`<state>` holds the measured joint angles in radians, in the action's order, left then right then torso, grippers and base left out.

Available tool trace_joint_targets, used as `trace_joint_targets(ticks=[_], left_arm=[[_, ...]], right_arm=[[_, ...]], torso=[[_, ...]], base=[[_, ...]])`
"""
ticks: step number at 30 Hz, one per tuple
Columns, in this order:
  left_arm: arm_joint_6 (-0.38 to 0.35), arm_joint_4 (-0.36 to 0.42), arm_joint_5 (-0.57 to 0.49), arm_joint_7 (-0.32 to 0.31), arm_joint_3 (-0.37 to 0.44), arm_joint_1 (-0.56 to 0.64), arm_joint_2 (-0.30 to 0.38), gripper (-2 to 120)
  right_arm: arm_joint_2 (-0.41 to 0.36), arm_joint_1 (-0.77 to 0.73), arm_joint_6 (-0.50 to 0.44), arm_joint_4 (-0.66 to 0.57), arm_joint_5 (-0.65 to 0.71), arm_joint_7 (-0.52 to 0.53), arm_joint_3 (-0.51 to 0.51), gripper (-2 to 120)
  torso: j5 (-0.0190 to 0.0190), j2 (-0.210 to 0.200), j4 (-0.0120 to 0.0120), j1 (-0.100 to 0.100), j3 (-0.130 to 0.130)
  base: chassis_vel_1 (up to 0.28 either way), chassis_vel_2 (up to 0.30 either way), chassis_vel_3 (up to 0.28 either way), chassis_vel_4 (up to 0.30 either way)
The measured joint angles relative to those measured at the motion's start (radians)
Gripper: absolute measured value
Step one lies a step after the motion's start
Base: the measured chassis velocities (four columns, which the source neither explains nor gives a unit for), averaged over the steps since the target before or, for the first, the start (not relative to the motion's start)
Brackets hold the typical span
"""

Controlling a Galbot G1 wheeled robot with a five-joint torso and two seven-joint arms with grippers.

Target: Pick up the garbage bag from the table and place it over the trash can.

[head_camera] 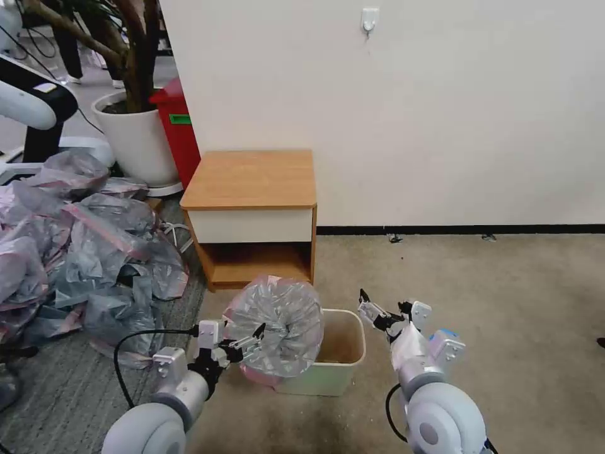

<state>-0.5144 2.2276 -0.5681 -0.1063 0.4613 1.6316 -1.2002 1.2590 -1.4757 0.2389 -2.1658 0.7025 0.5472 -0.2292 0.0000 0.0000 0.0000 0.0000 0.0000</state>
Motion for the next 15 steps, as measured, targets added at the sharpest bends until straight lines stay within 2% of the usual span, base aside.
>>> trace_joint_targets(ticks=[6,12,15], left_arm=[[-0.027,-0.014,-0.004,-0.042,-0.021,-0.031,0.02,88],[-0.067,-0.031,-0.052,-0.115,-0.068,-0.071,0.045,87],[-0.077,-0.045,-0.054,-0.127,-0.086,-0.085,0.053,86]], right_arm=[[0.0,-0.008,-0.006,0.001,-0.001,0.0,-0.006,100],[0.0,-0.02,-0.015,0.002,-0.001,0.0,-0.015,100],[0.0,-0.026,-0.02,0.004,-0.001,0.0,-0.02,100]], torso=[[0.0,0.0,0.0,0.0,0.0],[0.0,0.0,0.0,0.0,0.0],[0.0,0.0,0.0,0.0,0.0]], base=[[0.0,0.0,0.0,0.0],[0.0,0.0,0.0,0.0],[0.0,0.0,0.0,0.0]])
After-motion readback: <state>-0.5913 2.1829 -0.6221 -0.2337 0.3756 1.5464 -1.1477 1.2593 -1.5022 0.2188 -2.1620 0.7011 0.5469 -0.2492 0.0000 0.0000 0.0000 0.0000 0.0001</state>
